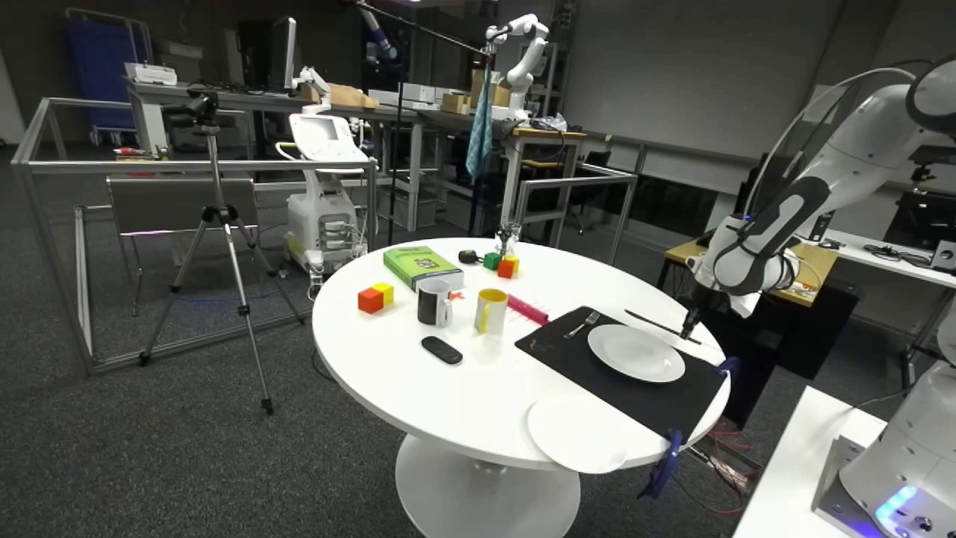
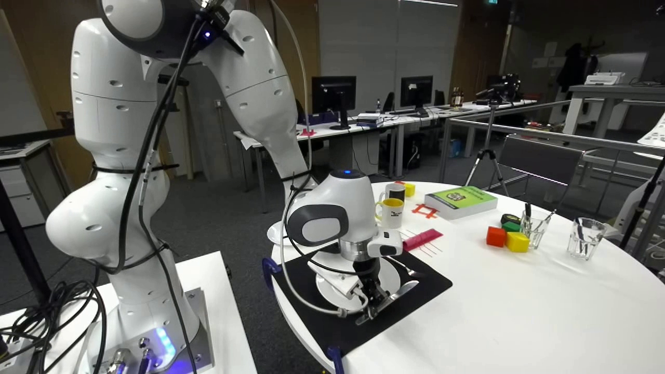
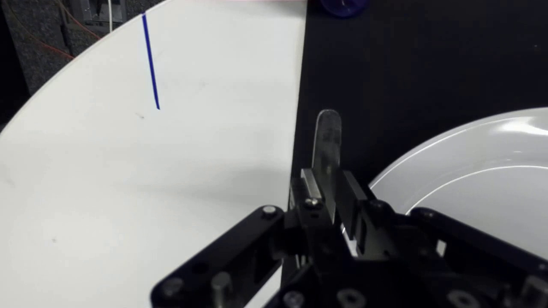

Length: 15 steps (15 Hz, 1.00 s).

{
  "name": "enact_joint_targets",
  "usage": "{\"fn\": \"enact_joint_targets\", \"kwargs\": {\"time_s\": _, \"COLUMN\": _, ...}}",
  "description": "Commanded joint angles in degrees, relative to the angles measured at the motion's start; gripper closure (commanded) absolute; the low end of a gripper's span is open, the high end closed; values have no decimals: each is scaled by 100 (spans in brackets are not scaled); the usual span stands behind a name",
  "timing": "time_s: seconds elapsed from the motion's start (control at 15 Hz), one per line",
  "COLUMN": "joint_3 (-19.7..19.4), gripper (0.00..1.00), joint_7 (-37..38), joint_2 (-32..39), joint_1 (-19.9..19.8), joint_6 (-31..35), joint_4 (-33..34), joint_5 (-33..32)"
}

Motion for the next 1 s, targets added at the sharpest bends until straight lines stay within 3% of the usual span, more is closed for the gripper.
{"fn": "enact_joint_targets", "kwargs": {"time_s": 0.0, "joint_3": 989, "gripper": 96, "joint_7": -1019, "joint_2": 179, "joint_1": -1024, "joint_6": 107, "joint_4": 210, "joint_5": 980}}
{"fn": "enact_joint_targets", "kwargs": {"time_s": 0.4, "joint_3": 1809, "gripper": 96, "joint_7": -2008, "joint_2": 356, "joint_1": -2108, "joint_6": -27, "joint_4": 547, "joint_5": 1741}}
{"fn": "enact_joint_targets", "kwargs": {"time_s": 0.93, "joint_3": 2121, "gripper": 96, "joint_7": -1941, "joint_2": 672, "joint_1": -2426, "joint_6": -95, "joint_4": 797, "joint_5": 1730}}
